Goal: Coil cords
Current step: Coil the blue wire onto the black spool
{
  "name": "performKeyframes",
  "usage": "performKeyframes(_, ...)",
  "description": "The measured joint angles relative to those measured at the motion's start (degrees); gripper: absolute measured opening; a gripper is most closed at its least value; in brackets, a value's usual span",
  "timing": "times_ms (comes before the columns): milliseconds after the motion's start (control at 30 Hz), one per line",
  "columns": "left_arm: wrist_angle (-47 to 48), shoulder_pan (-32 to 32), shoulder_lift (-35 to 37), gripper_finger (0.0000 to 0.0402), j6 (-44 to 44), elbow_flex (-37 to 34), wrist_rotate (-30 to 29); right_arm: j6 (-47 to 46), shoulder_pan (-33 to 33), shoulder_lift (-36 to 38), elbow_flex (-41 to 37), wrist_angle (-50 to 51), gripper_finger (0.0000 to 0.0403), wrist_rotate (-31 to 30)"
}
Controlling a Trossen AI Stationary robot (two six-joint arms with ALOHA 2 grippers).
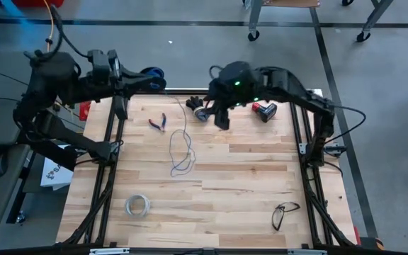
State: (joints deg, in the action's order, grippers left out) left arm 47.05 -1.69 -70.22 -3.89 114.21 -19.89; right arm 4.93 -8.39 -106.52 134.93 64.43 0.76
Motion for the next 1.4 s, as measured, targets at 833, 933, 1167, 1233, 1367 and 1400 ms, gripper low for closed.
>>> performKeyframes(833, -10.8, 3.6, -2.1, 0.0001, 6.2, 0.0, 4.1, -12.2, -1.7, -5.3, 0.0, -19.4, 0.0199, 6.8)
performKeyframes(933, -11.6, 3.6, -2.4, 0.0001, 6.1, 0.0, 4.2, -12.0, -1.7, -5.4, 0.0, -19.3, 0.0199, 4.2)
performKeyframes(1167, -12.7, 3.6, -2.5, 0.0001, 5.6, 0.0, 4.2, -11.3, -1.7, -5.5, 0.0, -19.6, 0.0171, 4.0)
performKeyframes(1233, -12.7, 3.6, -2.5, 0.0001, 5.5, 0.0, 4.2, -11.0, -1.7, -5.5, 0.0, -19.4, 0.0146, 4.0)
performKeyframes(1367, -12.7, 3.6, -2.5, 0.0001, 4.6, 0.0, 4.3, -10.9, -1.7, -5.5, 0.0, -19.8, 0.0099, 4.0)
performKeyframes(1400, -12.6, 3.6, -2.5, 0.0001, 4.5, 0.0, 4.2, -10.9, -1.7, -5.5, 0.0, -19.7, 0.0087, 4.0)
